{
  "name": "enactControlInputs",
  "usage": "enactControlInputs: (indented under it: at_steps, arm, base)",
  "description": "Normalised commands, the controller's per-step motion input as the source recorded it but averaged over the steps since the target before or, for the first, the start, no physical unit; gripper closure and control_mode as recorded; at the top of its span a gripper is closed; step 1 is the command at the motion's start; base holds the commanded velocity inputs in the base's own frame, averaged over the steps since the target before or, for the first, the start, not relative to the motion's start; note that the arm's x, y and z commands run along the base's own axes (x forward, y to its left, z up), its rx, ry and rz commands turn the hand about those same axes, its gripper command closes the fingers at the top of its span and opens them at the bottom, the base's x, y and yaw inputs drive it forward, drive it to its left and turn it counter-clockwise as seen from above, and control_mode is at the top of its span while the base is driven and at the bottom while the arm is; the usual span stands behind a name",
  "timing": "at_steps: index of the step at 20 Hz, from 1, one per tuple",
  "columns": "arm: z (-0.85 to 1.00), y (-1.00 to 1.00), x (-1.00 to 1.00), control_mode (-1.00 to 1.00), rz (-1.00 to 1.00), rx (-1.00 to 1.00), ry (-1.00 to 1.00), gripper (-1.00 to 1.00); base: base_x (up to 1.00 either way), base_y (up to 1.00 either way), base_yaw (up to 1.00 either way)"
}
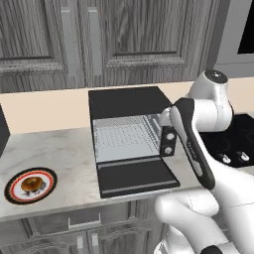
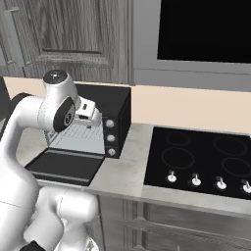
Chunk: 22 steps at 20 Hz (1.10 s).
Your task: Pick up the bagel from the plate, place it on the toaster oven rack, close the door, and set the timer.
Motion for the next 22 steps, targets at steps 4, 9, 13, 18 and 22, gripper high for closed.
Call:
enactControlInputs:
  at_steps: [4,9,13,18,22]
  arm:
    - [-0.09,0.23,0.00,-1.00,-0.04,0.00,-0.07,-1.00]
    - [-0.35,0.27,0.00,-1.00,-0.06,0.00,0.00,-1.00]
    - [-0.57,0.35,0.00,-1.00,-0.04,0.00,0.00,-1.00]
    - [-0.50,0.32,0.04,-1.00,-0.04,0.00,0.02,-1.00]
    - [-0.31,0.27,0.17,-1.00,-0.04,0.03,0.05,-1.00]
  base:
    - [0.00,0.00,0.00]
    - [0.00,0.00,0.00]
    - [0.00,0.00,0.00]
    - [0.00,0.00,0.00]
    - [0.00,0.00,0.00]
